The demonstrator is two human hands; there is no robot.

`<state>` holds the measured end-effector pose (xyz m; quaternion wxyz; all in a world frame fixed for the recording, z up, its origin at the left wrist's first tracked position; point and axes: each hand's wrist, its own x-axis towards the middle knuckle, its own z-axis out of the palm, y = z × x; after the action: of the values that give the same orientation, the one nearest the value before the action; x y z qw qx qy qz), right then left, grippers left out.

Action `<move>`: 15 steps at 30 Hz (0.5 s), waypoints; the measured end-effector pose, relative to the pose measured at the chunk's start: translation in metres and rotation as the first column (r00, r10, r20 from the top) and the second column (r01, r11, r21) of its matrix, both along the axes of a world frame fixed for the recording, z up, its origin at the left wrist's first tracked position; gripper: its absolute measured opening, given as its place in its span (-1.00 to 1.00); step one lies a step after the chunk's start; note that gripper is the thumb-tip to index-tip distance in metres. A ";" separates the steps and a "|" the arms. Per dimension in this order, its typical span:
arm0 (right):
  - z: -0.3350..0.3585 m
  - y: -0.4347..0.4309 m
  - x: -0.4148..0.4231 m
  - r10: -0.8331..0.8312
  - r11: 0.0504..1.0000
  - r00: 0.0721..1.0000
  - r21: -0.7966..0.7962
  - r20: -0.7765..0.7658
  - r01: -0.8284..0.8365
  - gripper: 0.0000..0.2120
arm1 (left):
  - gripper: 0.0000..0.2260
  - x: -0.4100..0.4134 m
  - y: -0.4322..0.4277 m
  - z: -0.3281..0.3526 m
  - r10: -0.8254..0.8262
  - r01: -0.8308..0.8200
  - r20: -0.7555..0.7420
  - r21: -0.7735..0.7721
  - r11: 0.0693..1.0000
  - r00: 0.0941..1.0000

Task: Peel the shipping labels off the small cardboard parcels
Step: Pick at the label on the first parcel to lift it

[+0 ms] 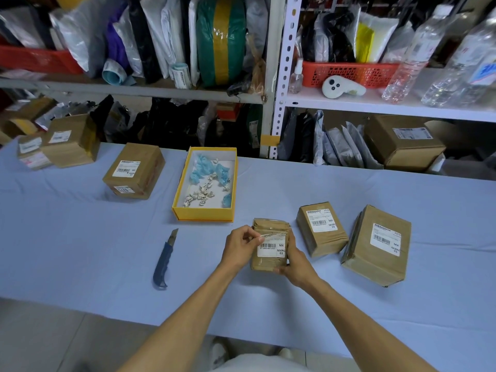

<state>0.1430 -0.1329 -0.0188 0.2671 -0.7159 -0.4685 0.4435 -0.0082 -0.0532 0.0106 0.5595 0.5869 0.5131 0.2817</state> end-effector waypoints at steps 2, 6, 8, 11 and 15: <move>0.002 0.000 0.000 -0.001 1.000 1.000 -0.006 0.005 0.001 0.09 | -0.81 0.002 -0.002 0.001 0.018 -0.017 -0.009 0.035 0.999 1.000; 0.006 0.001 0.000 -0.002 1.000 1.000 -0.025 0.021 0.002 0.10 | -0.79 0.006 -0.008 0.002 0.078 -0.080 0.032 0.096 0.992 0.996; 0.007 0.002 0.000 -0.003 0.999 1.000 -0.038 0.023 0.004 0.09 | -0.81 0.006 -0.009 0.000 0.069 -0.074 0.044 0.134 0.988 0.997; 0.008 0.002 0.000 -0.009 0.999 1.000 -0.043 0.006 0.010 0.06 | -0.84 0.006 -0.006 0.001 0.026 -0.029 0.019 0.178 0.984 0.999; 0.008 0.001 0.001 -0.010 1.000 1.000 -0.026 -0.001 0.010 0.09 | -0.80 0.005 0.001 0.002 -0.033 0.033 -0.002 0.185 0.982 0.999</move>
<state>0.1440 -0.1314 -0.0112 0.2600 -0.7214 -0.4591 0.4486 -0.0028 -0.0526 0.0122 0.5075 0.6445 0.4746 0.3191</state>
